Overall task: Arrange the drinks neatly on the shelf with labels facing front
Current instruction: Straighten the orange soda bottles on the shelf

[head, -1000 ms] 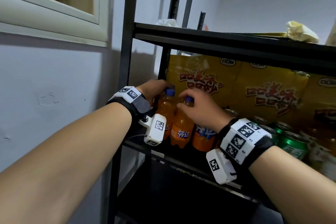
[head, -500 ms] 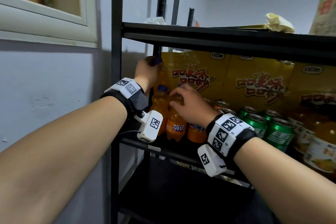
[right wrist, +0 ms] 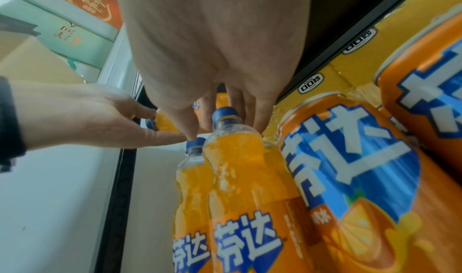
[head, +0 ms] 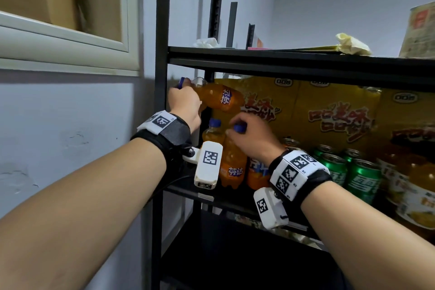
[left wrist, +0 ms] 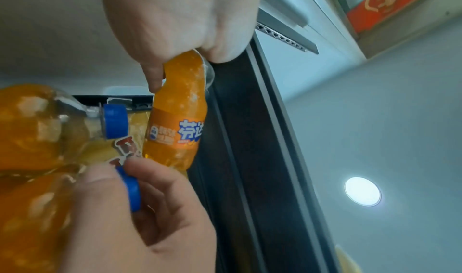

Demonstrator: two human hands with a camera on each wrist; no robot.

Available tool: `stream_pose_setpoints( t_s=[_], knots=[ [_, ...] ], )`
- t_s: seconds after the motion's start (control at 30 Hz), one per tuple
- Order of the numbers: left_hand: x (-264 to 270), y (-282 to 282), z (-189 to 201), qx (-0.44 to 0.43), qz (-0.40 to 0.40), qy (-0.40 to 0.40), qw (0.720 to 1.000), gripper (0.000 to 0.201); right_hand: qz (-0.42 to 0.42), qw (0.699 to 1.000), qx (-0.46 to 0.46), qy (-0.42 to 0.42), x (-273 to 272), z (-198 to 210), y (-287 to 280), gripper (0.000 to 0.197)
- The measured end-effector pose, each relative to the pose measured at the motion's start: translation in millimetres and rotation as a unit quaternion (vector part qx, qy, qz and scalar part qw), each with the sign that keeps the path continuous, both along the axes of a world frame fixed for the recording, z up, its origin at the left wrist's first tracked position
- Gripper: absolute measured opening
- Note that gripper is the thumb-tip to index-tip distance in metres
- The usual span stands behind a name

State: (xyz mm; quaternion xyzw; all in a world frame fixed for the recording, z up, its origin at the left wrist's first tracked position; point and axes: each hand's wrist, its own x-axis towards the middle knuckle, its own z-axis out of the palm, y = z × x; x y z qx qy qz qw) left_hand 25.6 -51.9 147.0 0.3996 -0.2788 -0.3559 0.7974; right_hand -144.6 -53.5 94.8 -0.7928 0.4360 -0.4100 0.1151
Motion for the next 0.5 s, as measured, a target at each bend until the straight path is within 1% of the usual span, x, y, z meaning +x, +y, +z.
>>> stream_pose_setpoints(
  t_s=[0.03, 0.1, 0.17, 0.2, 0.23, 0.27, 0.33, 0.4, 0.43, 0.5],
  knots=[
    [0, 3, 1, -0.001, -0.019, 0.019, 1.000, 0.016, -0.018, 0.999, -0.012, -0.033, -2, 3, 0, 0.025],
    [0, 8, 2, -0.007, -0.047, 0.040, 0.998, 0.015, -0.056, 0.991, -0.031, -0.114, -6, 13, 4, 0.038],
    [-2, 14, 0, -0.009, -0.065, 0.034, 0.997, 0.022, -0.057, 0.978, -0.017, -0.201, -10, 25, 10, 0.063],
    [-3, 17, -1, -0.010, -0.071, 0.027, 0.997, 0.026, -0.044, 0.973, -0.004, -0.225, -12, 31, 12, 0.077],
    [-4, 22, -5, -0.010, -0.078, 0.022, 0.997, 0.029, -0.028, 0.975, 0.007, -0.222, -14, 34, 18, 0.085],
    [-6, 25, -7, -0.013, -0.085, 0.008, 0.996, 0.029, -0.006, 0.978, 0.011, -0.206, -16, 38, 21, 0.086],
    [-10, 32, -11, -0.023, -0.095, -0.030, 0.995, 0.020, 0.043, 0.988, 0.008, -0.146, -20, 42, 29, 0.075],
    [-15, 40, -17, -0.031, -0.095, -0.076, 0.992, 0.019, 0.071, 0.993, 0.010, -0.099, -23, 38, 36, 0.067],
    [-17, 43, -20, -0.037, -0.093, -0.102, 0.990, 0.020, 0.076, 0.992, 0.015, -0.101, -25, 33, 40, 0.067],
    [-20, 50, -25, -0.052, -0.107, -0.132, 0.984, 0.023, 0.086, 0.985, 0.027, -0.147, -28, 18, 45, 0.068]
  ],
)
